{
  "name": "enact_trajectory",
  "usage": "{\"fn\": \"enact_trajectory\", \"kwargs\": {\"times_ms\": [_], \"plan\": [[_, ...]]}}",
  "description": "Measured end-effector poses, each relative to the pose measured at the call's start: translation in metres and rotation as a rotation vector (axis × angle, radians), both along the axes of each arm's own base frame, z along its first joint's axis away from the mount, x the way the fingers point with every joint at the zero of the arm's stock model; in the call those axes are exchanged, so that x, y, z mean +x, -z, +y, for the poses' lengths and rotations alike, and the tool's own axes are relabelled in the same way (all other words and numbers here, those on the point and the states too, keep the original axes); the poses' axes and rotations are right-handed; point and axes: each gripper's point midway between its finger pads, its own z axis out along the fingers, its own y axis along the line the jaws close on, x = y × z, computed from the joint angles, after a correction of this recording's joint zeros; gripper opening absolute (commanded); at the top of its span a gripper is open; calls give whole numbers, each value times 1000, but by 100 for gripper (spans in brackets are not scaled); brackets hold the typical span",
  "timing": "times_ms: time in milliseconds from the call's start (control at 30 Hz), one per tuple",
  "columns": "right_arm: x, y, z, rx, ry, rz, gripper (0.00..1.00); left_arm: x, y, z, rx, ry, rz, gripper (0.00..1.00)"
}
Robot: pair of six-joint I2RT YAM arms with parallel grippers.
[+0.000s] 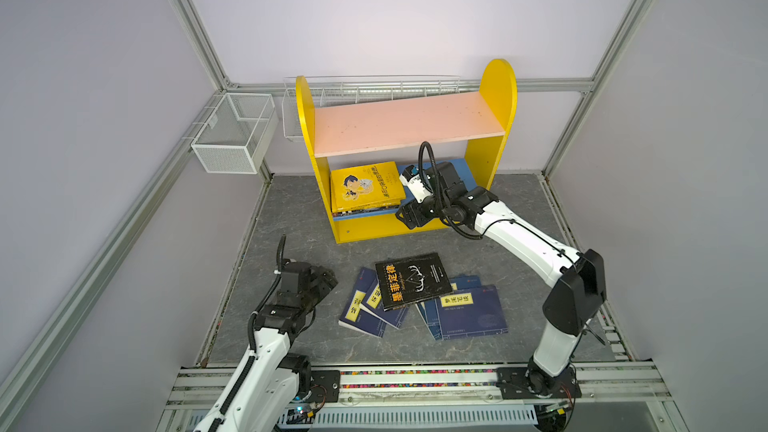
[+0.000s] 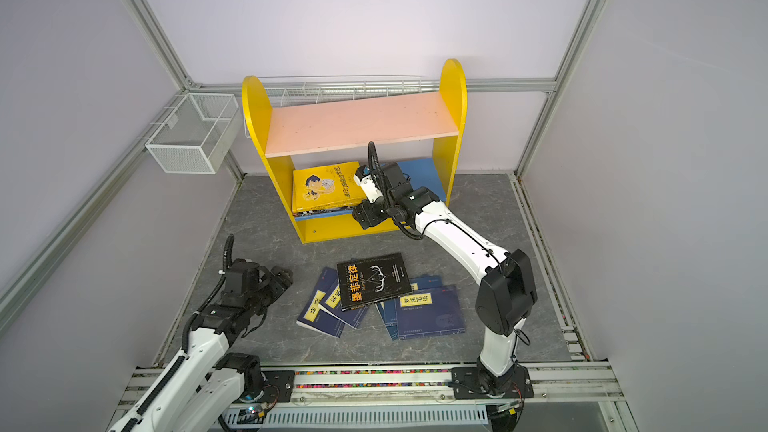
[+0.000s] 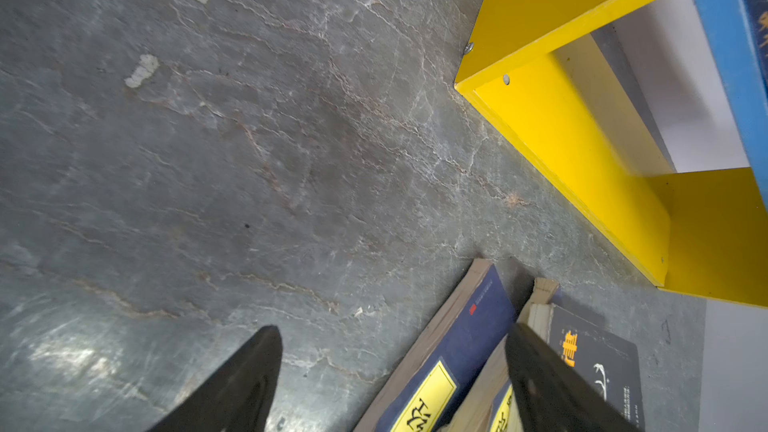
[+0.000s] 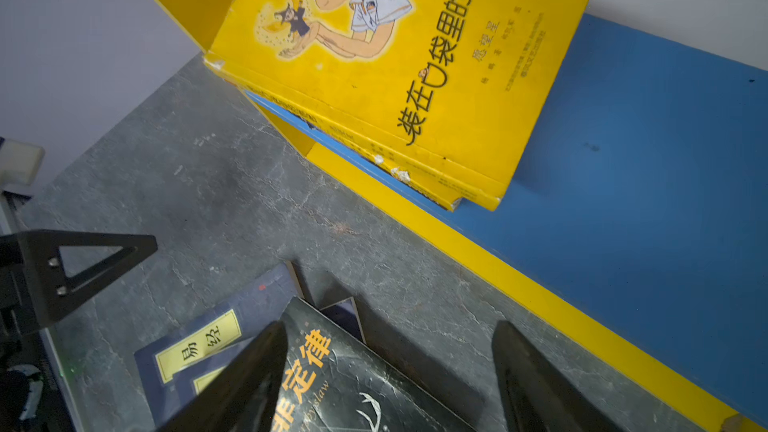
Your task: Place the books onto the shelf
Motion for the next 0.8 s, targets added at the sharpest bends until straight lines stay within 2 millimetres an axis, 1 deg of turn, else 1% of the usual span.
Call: {"fn": "enact_trajectory", "kwargs": {"times_ms": [67, 133, 367, 533, 667, 800], "plan": [[2, 4, 0, -28, -15, -7, 81, 0, 5, -1, -1, 4, 20, 86], [8, 7, 1, -49, -17, -17, 80, -1, 6, -1, 0, 4, 28, 86], [34, 30, 4, -109, -15, -18, 80, 0, 5, -1, -1, 5, 22, 86], [49, 40, 13, -125, -24, -27, 80, 0, 5, -1, -1, 4, 22, 85], [58, 41, 21, -128, -39, -47, 79, 0, 5, -1, -1, 4, 22, 86], [64, 39, 25, -135, -48, -60, 78, 0, 4, -1, -1, 4, 17, 86]]}}
